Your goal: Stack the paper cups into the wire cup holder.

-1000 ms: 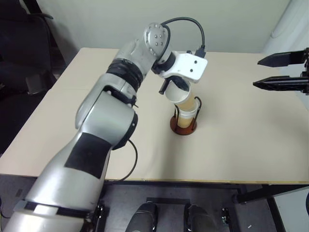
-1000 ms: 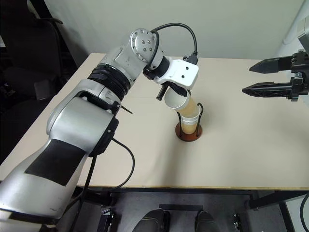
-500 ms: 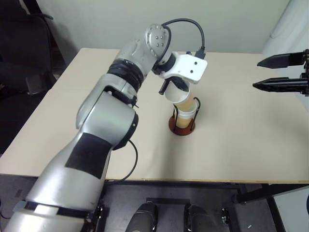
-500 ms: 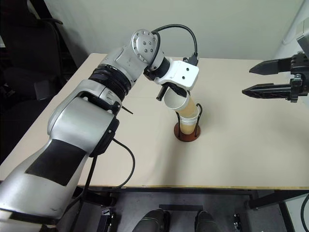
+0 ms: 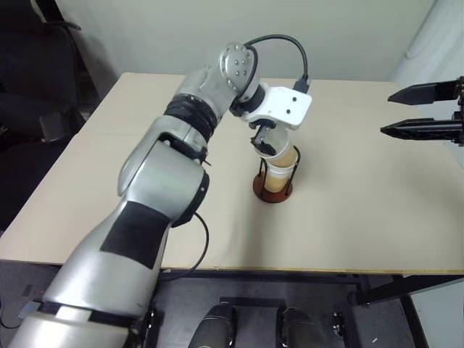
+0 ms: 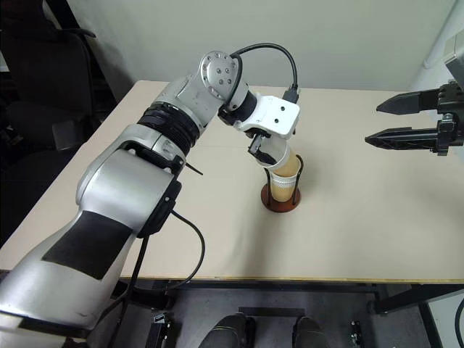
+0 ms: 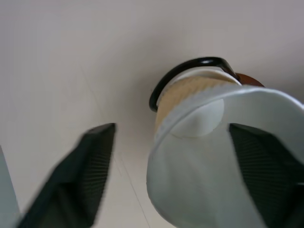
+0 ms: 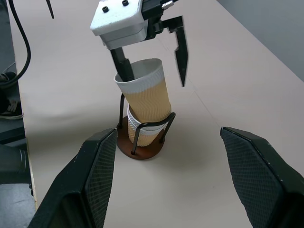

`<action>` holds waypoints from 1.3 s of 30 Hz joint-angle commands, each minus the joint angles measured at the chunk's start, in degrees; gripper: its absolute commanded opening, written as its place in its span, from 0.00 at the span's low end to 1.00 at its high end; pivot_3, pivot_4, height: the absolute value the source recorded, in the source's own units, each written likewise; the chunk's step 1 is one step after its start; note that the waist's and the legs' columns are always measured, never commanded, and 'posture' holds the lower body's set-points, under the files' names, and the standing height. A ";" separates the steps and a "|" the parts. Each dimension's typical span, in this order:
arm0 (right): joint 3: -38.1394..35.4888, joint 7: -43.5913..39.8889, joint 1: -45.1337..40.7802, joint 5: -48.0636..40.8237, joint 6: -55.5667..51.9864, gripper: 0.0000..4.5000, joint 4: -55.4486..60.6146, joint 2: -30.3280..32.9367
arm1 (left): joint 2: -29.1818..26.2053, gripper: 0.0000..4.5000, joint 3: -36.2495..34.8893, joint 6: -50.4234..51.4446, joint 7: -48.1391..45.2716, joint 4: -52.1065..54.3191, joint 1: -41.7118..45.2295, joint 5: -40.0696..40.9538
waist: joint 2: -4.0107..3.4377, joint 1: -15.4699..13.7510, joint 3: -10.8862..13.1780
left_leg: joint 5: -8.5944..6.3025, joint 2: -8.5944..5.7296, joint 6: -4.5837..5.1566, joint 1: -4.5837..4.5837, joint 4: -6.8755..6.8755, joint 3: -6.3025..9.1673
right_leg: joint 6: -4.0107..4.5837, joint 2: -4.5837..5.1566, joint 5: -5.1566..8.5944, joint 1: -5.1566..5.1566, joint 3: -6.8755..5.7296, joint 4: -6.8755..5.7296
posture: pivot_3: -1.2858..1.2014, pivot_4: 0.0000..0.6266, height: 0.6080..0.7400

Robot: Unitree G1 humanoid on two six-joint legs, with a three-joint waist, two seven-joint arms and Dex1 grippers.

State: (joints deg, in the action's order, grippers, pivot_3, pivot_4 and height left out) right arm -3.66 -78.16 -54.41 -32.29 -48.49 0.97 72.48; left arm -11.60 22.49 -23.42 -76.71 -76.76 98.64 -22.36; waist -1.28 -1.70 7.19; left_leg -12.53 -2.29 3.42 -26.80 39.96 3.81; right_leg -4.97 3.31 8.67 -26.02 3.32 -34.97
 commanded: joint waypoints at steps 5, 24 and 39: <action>-2.12 0.25 -0.26 0.21 1.14 0.78 0.53 1.30 | 1.02 0.98 -1.80 -1.27 8.63 0.34 2.65 -0.21 | 0.00 -0.06 0.00 | 0.00 0.00 0.00 0.00 0.01 -0.01 | 0.00 -0.01 -0.01 0.02 -0.02 0.01 | 0.52 0.24 1.00; -2.60 0.64 0.58 -0.25 0.94 0.78 1.21 1.97 | 2.60 0.98 -1.40 -2.25 19.92 -0.34 4.29 -2.71 | 0.01 -0.05 0.01 | -0.03 0.03 -0.03 0.04 0.00 -0.01 | -0.02 0.01 0.01 0.05 0.05 0.01 | 0.52 0.24 1.00; -3.78 4.44 6.85 -1.17 1.95 0.78 6.18 -1.13 | -14.93 0.98 -19.27 13.12 -8.60 1.38 -4.74 15.59 | -0.10 0.52 -0.02 | -0.04 0.04 -0.22 0.18 -0.09 0.02 | 0.11 -0.21 0.07 -0.03 -0.04 -0.10 | 0.52 0.24 1.00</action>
State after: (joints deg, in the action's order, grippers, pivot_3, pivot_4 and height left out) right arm -5.45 -74.39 -47.27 -33.57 -47.92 6.39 71.15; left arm -25.17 6.11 -13.23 -81.71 -77.38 93.14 -10.27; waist -1.38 -1.18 7.17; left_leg -12.56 -2.21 3.19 -26.64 39.89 3.89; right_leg -4.85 3.21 8.72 -26.04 3.46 -35.04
